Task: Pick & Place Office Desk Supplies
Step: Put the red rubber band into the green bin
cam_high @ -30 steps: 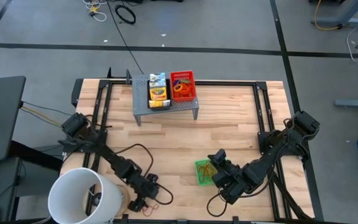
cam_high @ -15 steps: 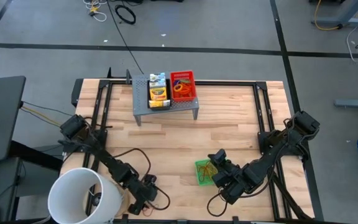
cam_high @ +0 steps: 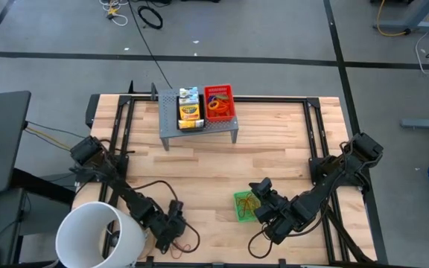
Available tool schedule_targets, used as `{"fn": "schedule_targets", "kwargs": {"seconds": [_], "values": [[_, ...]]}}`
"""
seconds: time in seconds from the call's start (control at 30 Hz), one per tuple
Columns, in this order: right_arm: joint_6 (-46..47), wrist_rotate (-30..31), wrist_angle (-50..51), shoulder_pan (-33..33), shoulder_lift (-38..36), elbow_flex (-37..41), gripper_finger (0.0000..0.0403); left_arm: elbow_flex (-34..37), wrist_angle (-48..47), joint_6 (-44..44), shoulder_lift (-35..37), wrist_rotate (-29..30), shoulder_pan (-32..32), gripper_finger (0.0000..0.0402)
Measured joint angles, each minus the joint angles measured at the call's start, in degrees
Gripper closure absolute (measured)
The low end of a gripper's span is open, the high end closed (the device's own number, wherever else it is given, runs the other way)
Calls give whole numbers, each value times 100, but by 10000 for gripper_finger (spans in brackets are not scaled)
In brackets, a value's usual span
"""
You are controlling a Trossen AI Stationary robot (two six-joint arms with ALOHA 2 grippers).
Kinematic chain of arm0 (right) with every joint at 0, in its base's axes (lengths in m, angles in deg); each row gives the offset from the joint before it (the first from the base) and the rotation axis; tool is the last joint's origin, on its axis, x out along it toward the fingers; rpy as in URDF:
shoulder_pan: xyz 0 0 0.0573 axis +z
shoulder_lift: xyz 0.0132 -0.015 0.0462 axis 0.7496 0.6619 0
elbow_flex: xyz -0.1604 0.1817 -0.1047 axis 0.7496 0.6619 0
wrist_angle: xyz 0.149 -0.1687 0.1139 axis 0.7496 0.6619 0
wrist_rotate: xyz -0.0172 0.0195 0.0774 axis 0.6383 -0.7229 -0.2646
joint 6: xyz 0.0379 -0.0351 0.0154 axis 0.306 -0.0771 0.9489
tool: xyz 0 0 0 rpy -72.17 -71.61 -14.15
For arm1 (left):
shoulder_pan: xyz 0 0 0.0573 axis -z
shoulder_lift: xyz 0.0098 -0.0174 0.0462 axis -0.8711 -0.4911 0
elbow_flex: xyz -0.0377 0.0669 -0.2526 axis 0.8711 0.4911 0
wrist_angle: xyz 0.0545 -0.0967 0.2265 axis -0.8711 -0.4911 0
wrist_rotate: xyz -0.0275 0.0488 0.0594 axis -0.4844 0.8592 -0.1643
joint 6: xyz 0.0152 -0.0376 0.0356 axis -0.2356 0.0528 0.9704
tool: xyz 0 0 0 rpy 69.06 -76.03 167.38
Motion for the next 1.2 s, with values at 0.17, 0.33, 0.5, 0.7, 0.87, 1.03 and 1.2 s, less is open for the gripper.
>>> {"fn": "schedule_targets", "kwargs": {"seconds": [0.17,0.33,0.5,0.7,0.87,1.03,1.2], "values": [[-2,0,0,-1,0,0,222,-9,-360,-41,56,416,-89,158],[-24,-1,2,-1,0,0,222,12,-790,352,399,53,-300,158],[-24,-3,2,-1,0,0,222,-229,-977,927,689,-590,-257,159],[-7,-7,4,-2,0,0,222,-459,-506,1017,601,-1504,-141,159],[2,-20,2,-3,0,0,222,-499,-217,1061,442,-1510,-85,159],[2,-20,4,-3,0,0,222,-500,-15,1105,100,-1725,-48,159],[1,-18,4,-3,0,0,222,-531,96,1153,-68,-1489,-44,159]]}}
